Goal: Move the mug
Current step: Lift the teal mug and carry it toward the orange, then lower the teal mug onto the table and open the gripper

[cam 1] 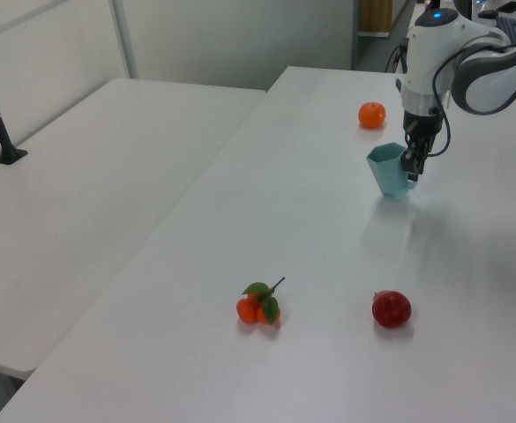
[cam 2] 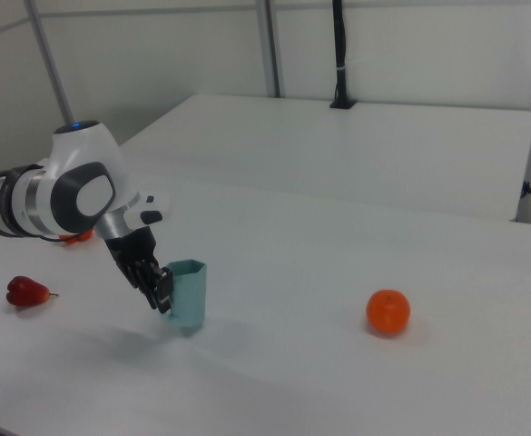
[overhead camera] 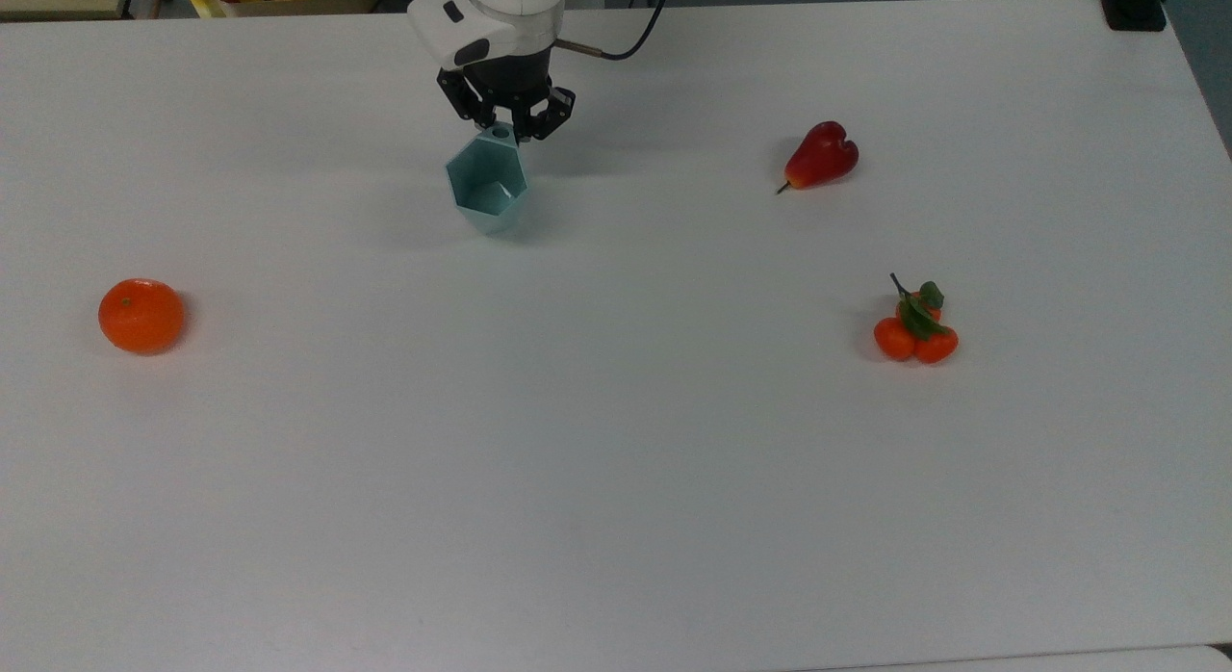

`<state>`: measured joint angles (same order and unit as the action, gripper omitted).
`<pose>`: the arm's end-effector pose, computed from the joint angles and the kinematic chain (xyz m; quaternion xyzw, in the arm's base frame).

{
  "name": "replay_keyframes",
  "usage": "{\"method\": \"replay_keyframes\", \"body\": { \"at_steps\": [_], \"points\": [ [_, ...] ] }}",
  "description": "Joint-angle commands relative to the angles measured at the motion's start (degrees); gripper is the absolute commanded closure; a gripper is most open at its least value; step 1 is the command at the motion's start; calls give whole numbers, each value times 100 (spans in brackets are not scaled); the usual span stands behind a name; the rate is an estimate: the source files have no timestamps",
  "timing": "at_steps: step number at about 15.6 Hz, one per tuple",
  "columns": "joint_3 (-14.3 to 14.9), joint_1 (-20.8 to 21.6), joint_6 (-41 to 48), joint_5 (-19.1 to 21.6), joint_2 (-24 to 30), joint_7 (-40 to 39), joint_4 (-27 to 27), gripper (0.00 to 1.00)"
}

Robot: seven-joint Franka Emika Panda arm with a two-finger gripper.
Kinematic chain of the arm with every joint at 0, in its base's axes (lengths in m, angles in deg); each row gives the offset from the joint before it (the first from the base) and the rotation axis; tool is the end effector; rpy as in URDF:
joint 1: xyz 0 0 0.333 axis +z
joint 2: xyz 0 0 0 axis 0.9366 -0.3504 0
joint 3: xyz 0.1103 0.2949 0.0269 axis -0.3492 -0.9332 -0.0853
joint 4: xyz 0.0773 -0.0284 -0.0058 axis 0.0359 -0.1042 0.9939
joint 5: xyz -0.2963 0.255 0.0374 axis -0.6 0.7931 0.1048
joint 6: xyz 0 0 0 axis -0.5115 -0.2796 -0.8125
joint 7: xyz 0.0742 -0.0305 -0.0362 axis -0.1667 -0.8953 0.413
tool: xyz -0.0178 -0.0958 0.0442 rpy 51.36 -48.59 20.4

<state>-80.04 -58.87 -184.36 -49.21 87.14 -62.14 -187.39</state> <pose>0.5135 0.0362 0.3751 0.9943 -0.0692 0.0247 0.0767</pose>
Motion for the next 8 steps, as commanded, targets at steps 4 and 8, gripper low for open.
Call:
{"method": "replay_keyframes", "body": {
  "at_steps": [4, 8],
  "points": [
    [39, 73, 363, -124, 192, -82, -118, 44],
    [30, 73, 994, -212, 183, -248, 206, 16]
  ]
}}
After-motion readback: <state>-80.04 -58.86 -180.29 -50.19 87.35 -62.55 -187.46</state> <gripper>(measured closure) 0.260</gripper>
